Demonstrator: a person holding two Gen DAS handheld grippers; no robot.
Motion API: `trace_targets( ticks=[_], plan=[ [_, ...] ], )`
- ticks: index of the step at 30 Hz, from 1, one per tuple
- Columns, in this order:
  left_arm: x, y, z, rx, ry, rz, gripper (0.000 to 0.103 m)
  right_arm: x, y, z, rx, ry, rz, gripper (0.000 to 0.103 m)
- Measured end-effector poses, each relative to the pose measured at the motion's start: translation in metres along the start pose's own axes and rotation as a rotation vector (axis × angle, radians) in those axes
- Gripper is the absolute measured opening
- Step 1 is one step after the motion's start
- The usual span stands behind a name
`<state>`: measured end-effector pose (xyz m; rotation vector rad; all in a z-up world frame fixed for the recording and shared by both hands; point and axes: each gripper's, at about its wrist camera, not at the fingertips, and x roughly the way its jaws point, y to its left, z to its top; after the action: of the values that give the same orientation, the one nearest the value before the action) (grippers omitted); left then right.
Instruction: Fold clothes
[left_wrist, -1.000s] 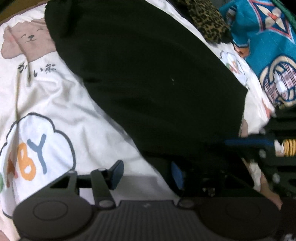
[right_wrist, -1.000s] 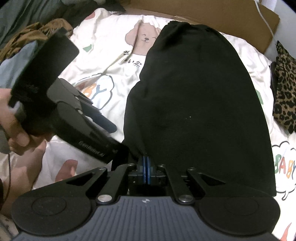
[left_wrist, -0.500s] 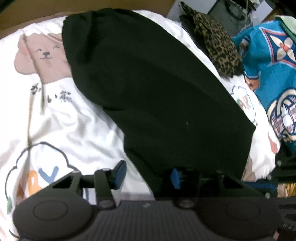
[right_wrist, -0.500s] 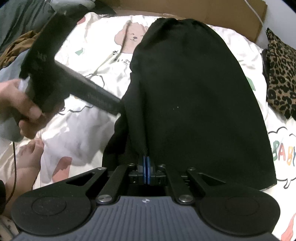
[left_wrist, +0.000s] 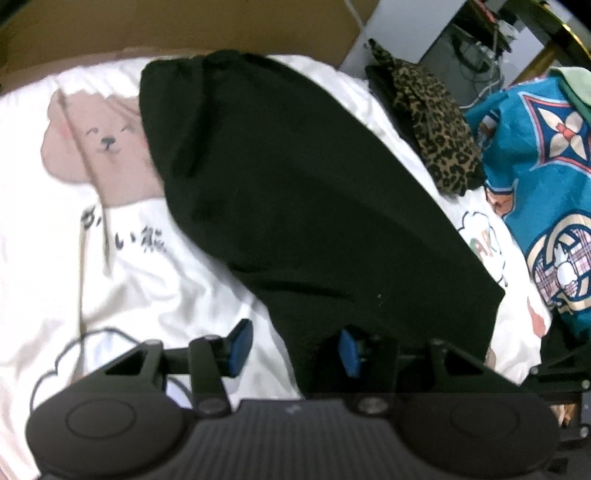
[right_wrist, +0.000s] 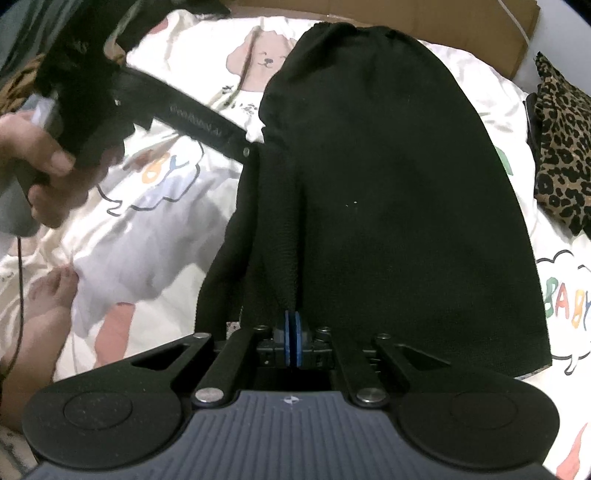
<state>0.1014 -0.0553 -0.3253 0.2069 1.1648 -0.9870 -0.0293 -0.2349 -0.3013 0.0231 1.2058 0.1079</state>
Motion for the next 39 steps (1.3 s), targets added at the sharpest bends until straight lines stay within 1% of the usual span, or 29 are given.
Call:
trace_targets(
  ticks=[1, 2, 4, 5, 7, 9, 11, 12, 15, 16, 17, 18, 19, 21, 22, 27, 30, 33, 35, 39],
  plan=[
    [-0.001, -0.001, 0.001, 0.013, -0.005, 0.000, 0.052, 0.000, 0.001, 0.001, -0.002, 0.001, -0.008, 0.006],
    [-0.002, -0.002, 0.002, 0.023, -0.007, -0.001, 0.052, -0.001, 0.002, 0.002, 0.000, -0.006, -0.005, 0.014],
    [-0.001, -0.003, 0.003, 0.024, -0.003, -0.010, 0.051, -0.004, 0.004, 0.004, 0.002, -0.023, 0.002, 0.036],
    [0.000, -0.003, 0.003, 0.024, -0.001, -0.012, 0.051, -0.006, 0.005, 0.006, 0.004, -0.032, 0.005, 0.042],
    [0.001, -0.005, 0.001, 0.027, 0.003, -0.014, 0.051, -0.009, 0.008, 0.009, -0.013, -0.063, 0.006, 0.045],
    [0.003, -0.007, -0.002, 0.032, 0.007, -0.019, 0.051, -0.010, 0.011, 0.014, -0.014, -0.074, -0.002, 0.049],
    [0.004, -0.009, -0.003, 0.041, 0.009, -0.022, 0.051, -0.007, 0.013, 0.019, -0.010, -0.078, -0.021, 0.058],
    [0.005, -0.010, -0.004, 0.045, 0.008, -0.023, 0.051, -0.003, 0.015, 0.021, -0.006, -0.075, -0.038, 0.058],
    [0.007, -0.013, -0.003, 0.047, 0.001, -0.029, 0.051, 0.015, 0.020, 0.027, -0.020, -0.068, -0.030, 0.057],
    [0.007, -0.013, -0.003, 0.047, 0.000, -0.032, 0.051, 0.019, 0.019, 0.028, -0.018, -0.069, -0.030, 0.054],
    [0.008, -0.014, -0.004, 0.050, 0.000, -0.034, 0.051, 0.022, 0.018, 0.029, -0.012, -0.068, -0.025, 0.042],
    [0.008, -0.014, -0.005, 0.052, 0.001, -0.036, 0.051, 0.025, 0.017, 0.030, -0.007, -0.066, -0.020, 0.032],
    [0.009, -0.014, -0.006, 0.055, 0.002, -0.037, 0.051, 0.028, 0.015, 0.032, 0.000, -0.058, -0.014, 0.018],
    [0.011, -0.014, -0.011, 0.058, 0.010, -0.038, 0.051, 0.027, 0.010, 0.034, 0.024, -0.060, -0.010, 0.015],
    [0.012, -0.013, -0.013, 0.055, 0.018, -0.044, 0.051, 0.026, 0.008, 0.035, 0.036, -0.064, -0.011, 0.011],
    [0.017, -0.018, -0.024, 0.087, 0.039, -0.039, 0.051, 0.023, 0.003, 0.034, 0.065, -0.065, -0.011, 0.011],
    [0.021, -0.022, -0.024, 0.112, 0.032, -0.015, 0.051, 0.022, 0.005, 0.035, 0.064, -0.064, 0.001, 0.011],
    [0.024, -0.019, -0.018, 0.105, 0.017, 0.018, 0.051, 0.019, 0.008, 0.034, 0.057, -0.071, 0.006, 0.010],
    [0.025, -0.016, -0.015, 0.097, 0.017, 0.021, 0.051, 0.017, 0.008, 0.034, 0.060, -0.078, 0.003, 0.011],
    [0.027, -0.018, -0.015, 0.095, 0.023, 0.004, 0.051, 0.011, 0.004, 0.035, 0.078, -0.099, 0.009, 0.010]
  ],
)
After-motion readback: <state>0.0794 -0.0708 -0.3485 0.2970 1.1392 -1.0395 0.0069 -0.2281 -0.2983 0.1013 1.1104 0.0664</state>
